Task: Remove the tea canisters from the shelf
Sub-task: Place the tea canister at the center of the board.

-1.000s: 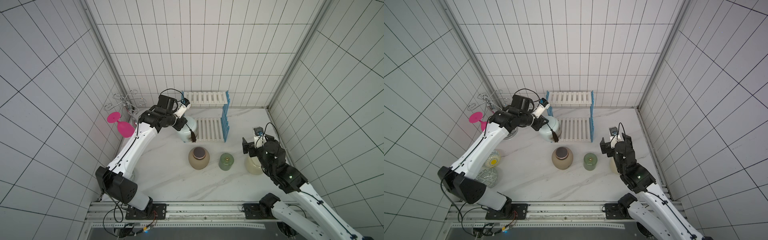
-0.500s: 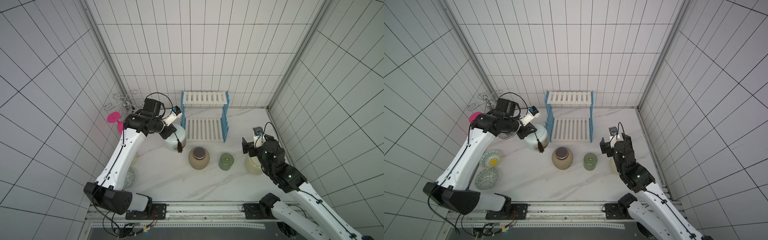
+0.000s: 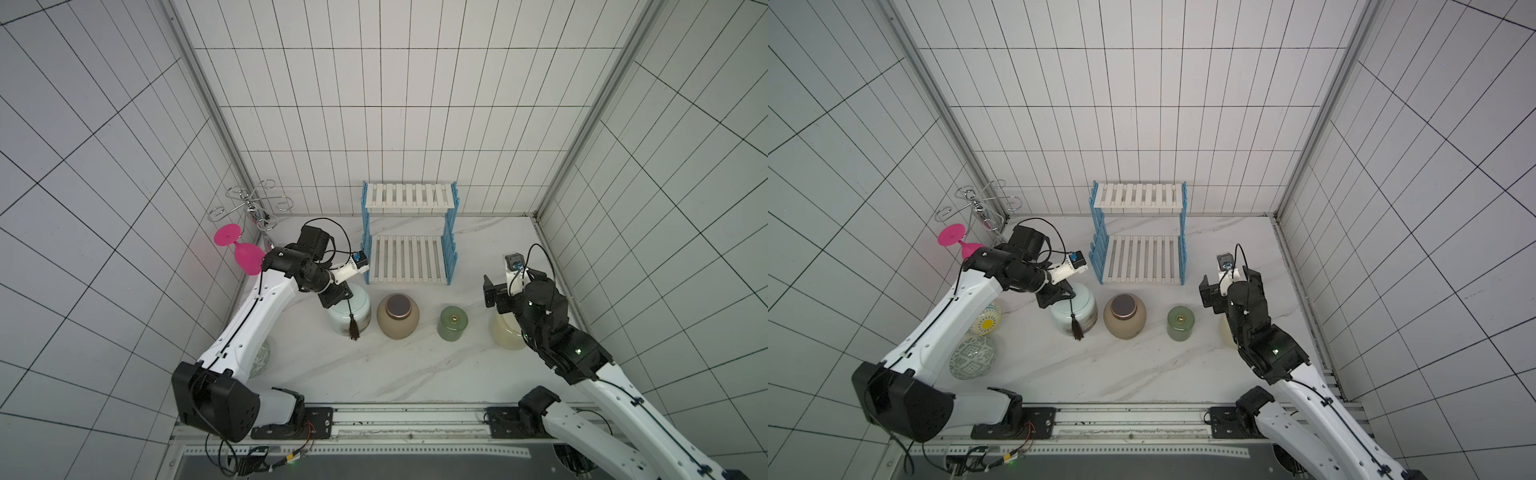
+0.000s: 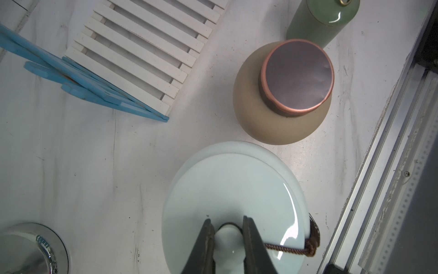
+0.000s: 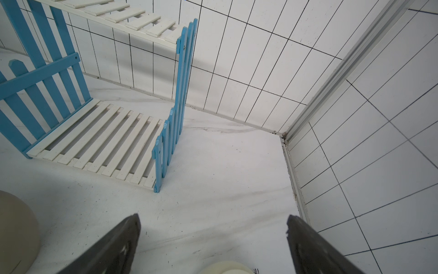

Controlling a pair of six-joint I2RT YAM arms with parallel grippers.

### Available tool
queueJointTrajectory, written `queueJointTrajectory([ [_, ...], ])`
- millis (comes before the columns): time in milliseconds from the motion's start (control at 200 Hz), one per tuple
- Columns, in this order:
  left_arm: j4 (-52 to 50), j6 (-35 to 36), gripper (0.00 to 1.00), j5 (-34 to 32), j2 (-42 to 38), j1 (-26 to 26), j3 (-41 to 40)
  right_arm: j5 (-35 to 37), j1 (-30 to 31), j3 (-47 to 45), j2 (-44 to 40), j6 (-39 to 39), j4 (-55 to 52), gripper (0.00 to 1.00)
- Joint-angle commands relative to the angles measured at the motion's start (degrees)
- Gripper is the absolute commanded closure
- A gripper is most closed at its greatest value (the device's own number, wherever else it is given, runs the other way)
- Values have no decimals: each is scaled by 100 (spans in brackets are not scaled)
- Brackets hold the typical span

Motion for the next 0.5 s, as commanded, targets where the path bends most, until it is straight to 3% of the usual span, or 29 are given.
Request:
queueJointTrajectory([
  [0,613,714,100,249,-311,29,-84,10,-52,-138,-8,-15,90,1],
  [500,1260,1321,100,18,-452,193,-1078,19,-52,-138,-7,-15,91,1],
])
